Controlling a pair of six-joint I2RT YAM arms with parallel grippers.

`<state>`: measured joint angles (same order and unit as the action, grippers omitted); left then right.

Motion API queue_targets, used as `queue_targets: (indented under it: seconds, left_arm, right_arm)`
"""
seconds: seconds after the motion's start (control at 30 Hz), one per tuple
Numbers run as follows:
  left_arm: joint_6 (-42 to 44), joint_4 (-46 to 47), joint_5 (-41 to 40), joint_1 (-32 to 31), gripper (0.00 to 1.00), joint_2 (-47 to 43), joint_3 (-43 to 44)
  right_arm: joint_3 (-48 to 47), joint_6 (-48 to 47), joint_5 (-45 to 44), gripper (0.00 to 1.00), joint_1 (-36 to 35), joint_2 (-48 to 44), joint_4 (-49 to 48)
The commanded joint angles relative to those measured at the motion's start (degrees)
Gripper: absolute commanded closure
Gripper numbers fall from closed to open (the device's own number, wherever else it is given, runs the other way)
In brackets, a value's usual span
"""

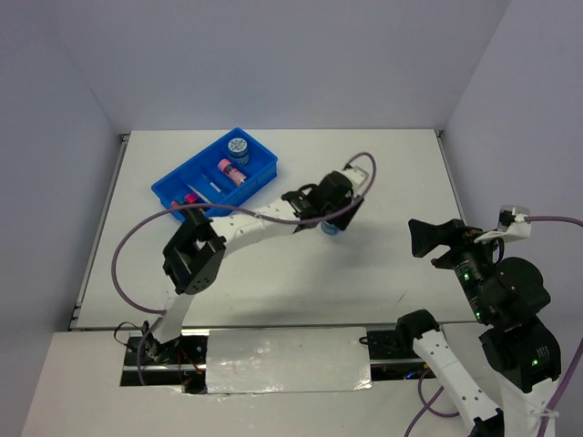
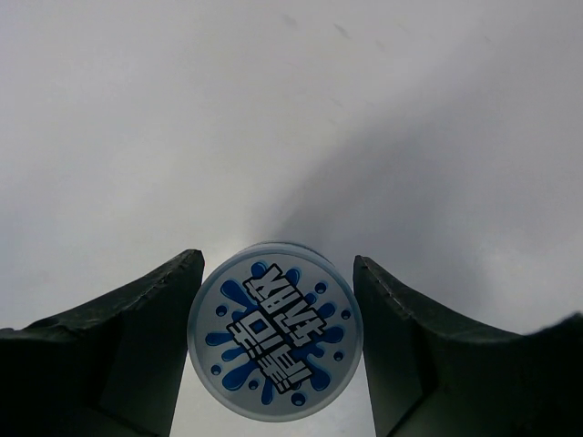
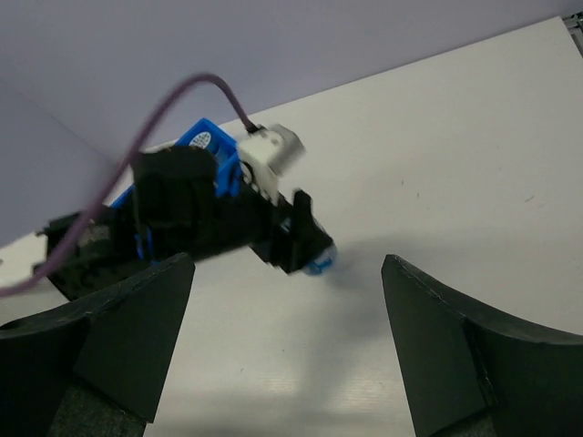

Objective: Sort the stationery into containers
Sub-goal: Pick up the stationery from the center of the board, then place the stationery in the storage box.

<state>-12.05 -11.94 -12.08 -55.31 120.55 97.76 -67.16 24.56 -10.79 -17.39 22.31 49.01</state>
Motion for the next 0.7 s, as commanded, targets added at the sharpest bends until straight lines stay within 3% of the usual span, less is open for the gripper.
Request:
queue_targets:
  seconds: [0.0,0.2,0.4,0.67]
  left_arm:
    - [-1.48,-0.43,-4.53,5.2,1.0,-6.82,3.65]
    - [-1.22,-5.54,-7.35,17.14,1.0,-2.7,13.68]
    - [0.36,-7.65,-7.96,24.71,1.0,3.19,24.58]
    - [-0.07,-5.56,-4.1,32.19,1.0,6.54,26.0]
  right_arm:
    - [0.88,-0.21,0.77,0.08,-0.1,0.37,-2.78]
    - [2.99,0.05,2.26,0.08,-0.1,1.07,-5.07]
    - [4.22,0.05,3.49,0.08,-0.1,2.65,-6.65]
    - [7.04,-0.12,5.34,0.08,-0.02,5.03,-9.99]
